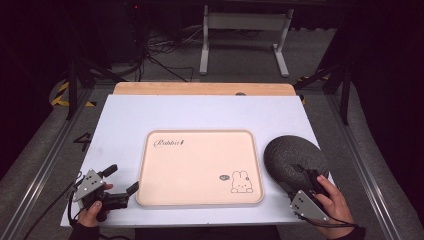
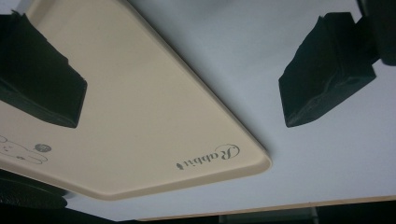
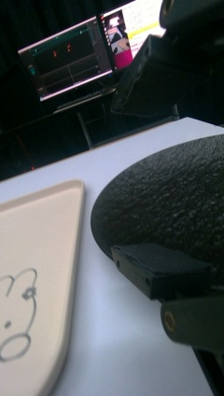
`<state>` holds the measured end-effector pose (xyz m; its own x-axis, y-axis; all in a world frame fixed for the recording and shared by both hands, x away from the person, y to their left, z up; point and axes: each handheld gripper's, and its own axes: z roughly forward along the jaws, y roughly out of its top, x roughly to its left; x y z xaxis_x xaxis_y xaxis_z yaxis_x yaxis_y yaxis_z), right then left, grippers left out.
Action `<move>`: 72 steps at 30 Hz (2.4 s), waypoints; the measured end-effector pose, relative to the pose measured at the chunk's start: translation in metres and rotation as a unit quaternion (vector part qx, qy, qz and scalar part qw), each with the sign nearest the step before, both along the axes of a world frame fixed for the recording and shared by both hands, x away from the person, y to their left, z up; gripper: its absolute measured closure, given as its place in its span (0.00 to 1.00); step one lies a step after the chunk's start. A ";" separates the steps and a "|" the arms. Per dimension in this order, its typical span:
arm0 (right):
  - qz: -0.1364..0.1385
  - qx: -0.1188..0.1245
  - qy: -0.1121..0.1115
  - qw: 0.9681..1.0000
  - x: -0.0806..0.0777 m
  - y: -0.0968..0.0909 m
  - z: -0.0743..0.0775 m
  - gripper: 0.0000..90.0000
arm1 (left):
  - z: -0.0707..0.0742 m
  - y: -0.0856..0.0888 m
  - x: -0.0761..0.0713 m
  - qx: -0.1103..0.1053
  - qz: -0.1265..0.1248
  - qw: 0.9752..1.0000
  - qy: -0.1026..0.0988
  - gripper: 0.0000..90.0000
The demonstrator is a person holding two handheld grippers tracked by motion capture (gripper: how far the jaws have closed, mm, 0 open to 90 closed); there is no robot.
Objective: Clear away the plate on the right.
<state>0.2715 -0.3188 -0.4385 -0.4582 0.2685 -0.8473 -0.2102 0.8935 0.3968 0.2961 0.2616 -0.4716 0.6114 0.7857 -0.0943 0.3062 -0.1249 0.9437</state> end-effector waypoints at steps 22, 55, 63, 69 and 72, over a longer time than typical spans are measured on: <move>-0.002 -0.097 0.048 0.994 -0.006 0.013 -0.021 0.50 | 0.000 0.000 0.000 0.003 -0.003 1.000 0.002 0.02; -0.066 -0.196 0.023 0.978 0.002 0.026 -0.036 0.74 | 0.000 0.001 0.000 -0.001 0.002 1.000 0.005 0.02; -0.059 -0.203 0.032 0.977 0.007 0.027 -0.035 0.79 | 0.000 0.000 0.001 -0.001 0.004 1.000 0.005 0.02; -0.058 -0.194 0.040 0.979 0.012 0.026 -0.035 0.84 | 0.000 0.000 0.001 0.000 0.001 1.000 0.006 0.02; -0.059 -0.184 0.040 0.980 0.013 0.024 -0.035 0.85 | 0.000 0.000 0.001 0.000 0.000 1.000 0.005 0.02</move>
<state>0.2848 -0.2947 -0.4737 -0.5117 0.0061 -0.8591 -0.0789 0.9954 0.0540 0.2970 0.2611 -0.4715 0.6099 0.7861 -0.1003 0.3162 -0.1254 0.9404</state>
